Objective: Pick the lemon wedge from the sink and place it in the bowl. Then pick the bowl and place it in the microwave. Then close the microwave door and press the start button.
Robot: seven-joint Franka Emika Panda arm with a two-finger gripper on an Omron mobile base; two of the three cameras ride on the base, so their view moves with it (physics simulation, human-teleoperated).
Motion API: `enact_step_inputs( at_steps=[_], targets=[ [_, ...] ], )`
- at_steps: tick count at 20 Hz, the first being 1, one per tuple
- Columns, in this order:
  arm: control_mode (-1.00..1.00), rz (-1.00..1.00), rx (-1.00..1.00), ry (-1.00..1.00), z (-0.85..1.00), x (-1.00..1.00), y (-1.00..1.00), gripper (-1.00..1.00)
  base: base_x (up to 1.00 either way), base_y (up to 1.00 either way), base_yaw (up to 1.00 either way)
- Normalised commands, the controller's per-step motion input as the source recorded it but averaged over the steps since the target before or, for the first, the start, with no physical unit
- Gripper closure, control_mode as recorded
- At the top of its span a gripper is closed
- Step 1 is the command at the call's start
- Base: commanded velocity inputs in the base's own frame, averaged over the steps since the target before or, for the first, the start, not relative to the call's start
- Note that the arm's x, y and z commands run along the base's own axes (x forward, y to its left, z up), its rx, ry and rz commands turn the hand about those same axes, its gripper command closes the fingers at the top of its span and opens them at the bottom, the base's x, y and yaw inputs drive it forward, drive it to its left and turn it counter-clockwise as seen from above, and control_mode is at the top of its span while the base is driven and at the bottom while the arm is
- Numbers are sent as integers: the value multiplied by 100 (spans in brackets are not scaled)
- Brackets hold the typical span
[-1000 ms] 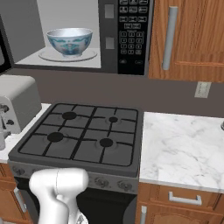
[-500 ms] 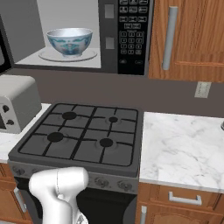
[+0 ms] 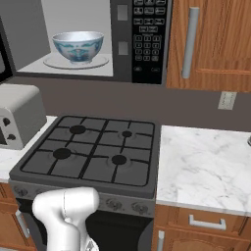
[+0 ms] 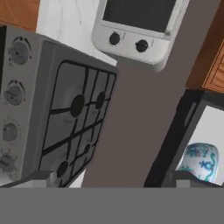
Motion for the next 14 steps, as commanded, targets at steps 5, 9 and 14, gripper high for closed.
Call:
enact_step_inputs(
  at_steps=[5,9,14],
  targets=[
    [-100,0,-16,2,-34,16,41,-100,0,0,0],
    [-100,10,-1,6,-13,-22,24,-100,0,0,0],
    [-100,1,-2,-2,-13,9,38,-100,0,0,0]
  ],
)
